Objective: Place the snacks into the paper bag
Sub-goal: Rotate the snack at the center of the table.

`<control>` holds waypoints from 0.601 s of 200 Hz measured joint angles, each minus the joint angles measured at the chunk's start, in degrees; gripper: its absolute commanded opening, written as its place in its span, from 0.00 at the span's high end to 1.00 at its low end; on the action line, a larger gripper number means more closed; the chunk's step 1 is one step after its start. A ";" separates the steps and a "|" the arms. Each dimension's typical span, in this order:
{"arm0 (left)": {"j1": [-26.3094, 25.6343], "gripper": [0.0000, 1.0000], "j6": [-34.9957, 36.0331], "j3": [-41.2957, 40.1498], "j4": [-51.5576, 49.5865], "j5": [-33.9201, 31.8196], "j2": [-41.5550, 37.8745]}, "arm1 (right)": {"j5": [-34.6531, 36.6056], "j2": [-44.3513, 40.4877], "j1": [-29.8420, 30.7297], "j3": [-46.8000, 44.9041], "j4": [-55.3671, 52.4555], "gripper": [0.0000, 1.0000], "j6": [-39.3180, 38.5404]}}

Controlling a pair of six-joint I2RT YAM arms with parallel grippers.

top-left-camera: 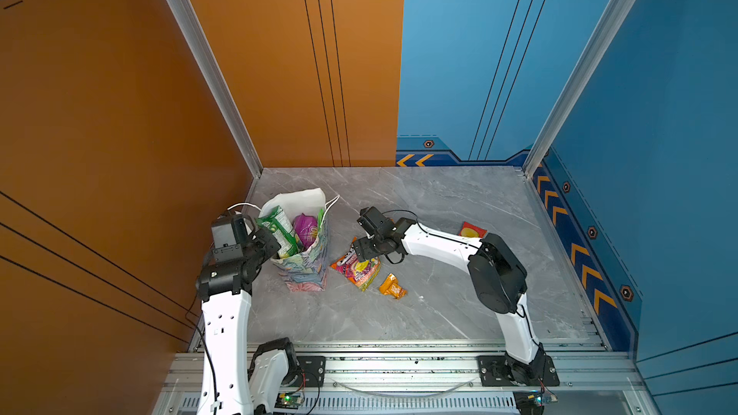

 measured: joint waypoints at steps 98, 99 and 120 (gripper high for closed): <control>0.46 1.00 0.11 -0.35 0.42 0.07 -0.09 | -1.03 11.63 0.68 14.08 -5.51 0.18 -1.95; 0.46 1.00 0.11 -0.35 0.44 0.07 -0.09 | -0.92 11.63 0.61 14.03 -5.57 0.18 -1.79; 0.46 1.00 0.17 -0.35 0.44 0.07 -0.09 | 0.50 10.91 -0.74 12.55 -5.88 0.22 -0.37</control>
